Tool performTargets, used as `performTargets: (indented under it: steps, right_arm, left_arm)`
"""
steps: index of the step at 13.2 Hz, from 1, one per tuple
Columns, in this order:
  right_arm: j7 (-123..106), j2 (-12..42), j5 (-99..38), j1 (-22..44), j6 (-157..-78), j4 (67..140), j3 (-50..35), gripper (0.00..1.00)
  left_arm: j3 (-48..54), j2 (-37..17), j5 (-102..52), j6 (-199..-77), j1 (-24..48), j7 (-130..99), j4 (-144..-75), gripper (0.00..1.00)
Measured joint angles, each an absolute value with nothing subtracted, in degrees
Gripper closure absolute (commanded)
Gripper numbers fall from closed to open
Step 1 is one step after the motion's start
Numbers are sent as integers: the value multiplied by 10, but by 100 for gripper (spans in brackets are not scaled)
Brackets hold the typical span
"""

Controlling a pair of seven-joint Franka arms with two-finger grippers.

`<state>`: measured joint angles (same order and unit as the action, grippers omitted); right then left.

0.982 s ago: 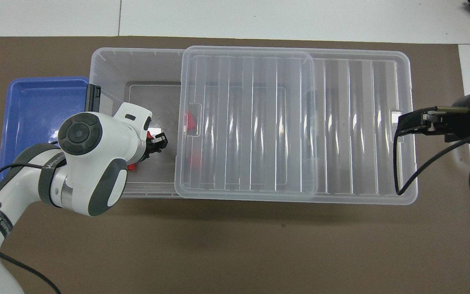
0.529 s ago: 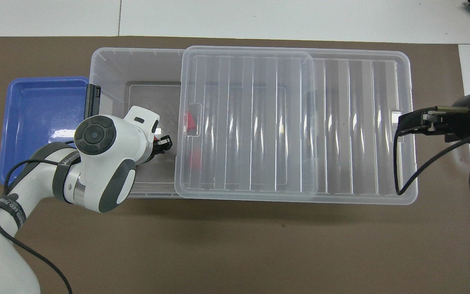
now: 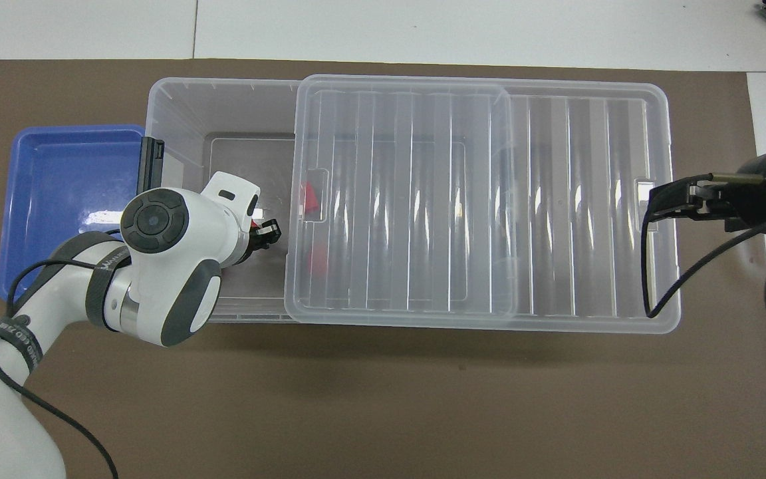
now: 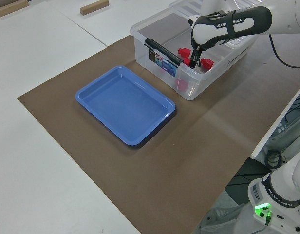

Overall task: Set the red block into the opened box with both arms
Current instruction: 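Lower the red block into the open box and open the left gripper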

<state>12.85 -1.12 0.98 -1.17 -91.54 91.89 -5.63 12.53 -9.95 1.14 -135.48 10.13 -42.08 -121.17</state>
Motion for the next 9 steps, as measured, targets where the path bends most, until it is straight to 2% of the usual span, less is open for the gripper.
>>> performTargets:
  steps: [9]
  right_arm:
    - [129,-11,10,-12,-915,919,-56,0]
  left_arm:
    - [125,-134,25,-1389,106,-420,-1212,100]
